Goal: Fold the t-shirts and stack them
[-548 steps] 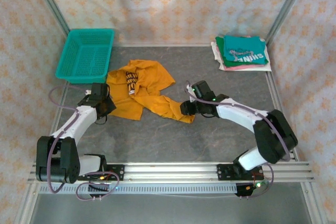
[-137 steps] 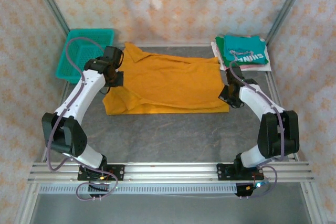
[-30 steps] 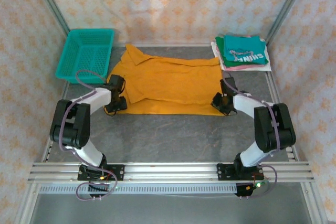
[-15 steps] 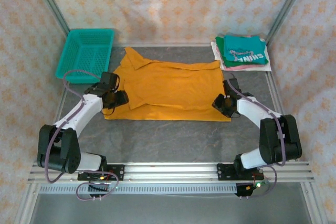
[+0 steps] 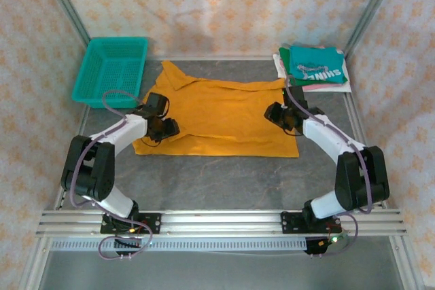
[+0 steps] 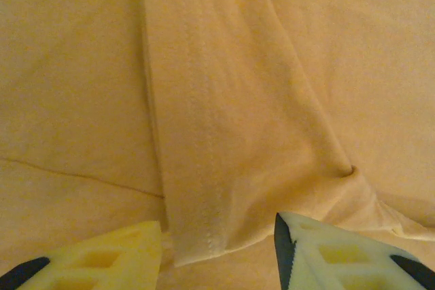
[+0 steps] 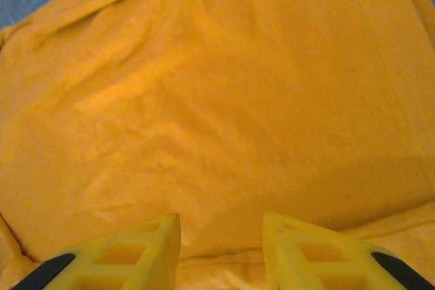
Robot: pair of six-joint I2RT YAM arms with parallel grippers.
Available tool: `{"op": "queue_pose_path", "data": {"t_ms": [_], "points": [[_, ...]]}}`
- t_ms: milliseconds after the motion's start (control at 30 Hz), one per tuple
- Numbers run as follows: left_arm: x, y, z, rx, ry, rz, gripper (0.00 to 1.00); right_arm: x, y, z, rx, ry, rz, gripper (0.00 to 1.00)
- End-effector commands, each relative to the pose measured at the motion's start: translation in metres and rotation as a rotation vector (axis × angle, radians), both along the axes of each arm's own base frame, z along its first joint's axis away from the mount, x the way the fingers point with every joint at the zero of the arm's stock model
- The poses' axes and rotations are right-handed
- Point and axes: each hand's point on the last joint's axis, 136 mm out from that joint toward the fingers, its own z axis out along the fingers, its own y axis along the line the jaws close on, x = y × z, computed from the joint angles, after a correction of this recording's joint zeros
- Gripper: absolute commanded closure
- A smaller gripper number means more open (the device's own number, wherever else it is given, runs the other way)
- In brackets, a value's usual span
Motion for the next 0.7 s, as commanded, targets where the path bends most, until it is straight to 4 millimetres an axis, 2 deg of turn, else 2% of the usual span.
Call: {"op": "queue_pose_path", "data": {"t_ms": [0,133,267,400,467,667], "points": [[0.006,-0.007,-0.007,-0.012,-0.015,0.017,0.56,0.014,0.005,0.008,-0.003,-0.036,0.023,0.63],[0.003,-0.005,-0.018,0.004,0.006,0.032,0.65,0.017,0.007,0.007,-0.006,-0.030,0.033,0.63],[0.001,0.001,-0.018,0.028,0.002,0.043,0.73,0.014,0.006,0.003,-0.010,-0.019,0.033,0.63],[0.002,0.005,-0.013,0.054,-0.016,0.048,0.93,0.012,0.005,-0.001,-0.013,-0.014,0.032,0.62],[0.004,0.006,-0.011,0.064,-0.021,0.046,0.98,0.012,0.005,-0.002,-0.012,-0.011,0.034,0.62],[0.006,0.009,0.006,0.135,-0.055,0.038,1.00,0.013,0.005,0.001,-0.015,-0.017,0.033,0.62]]}}
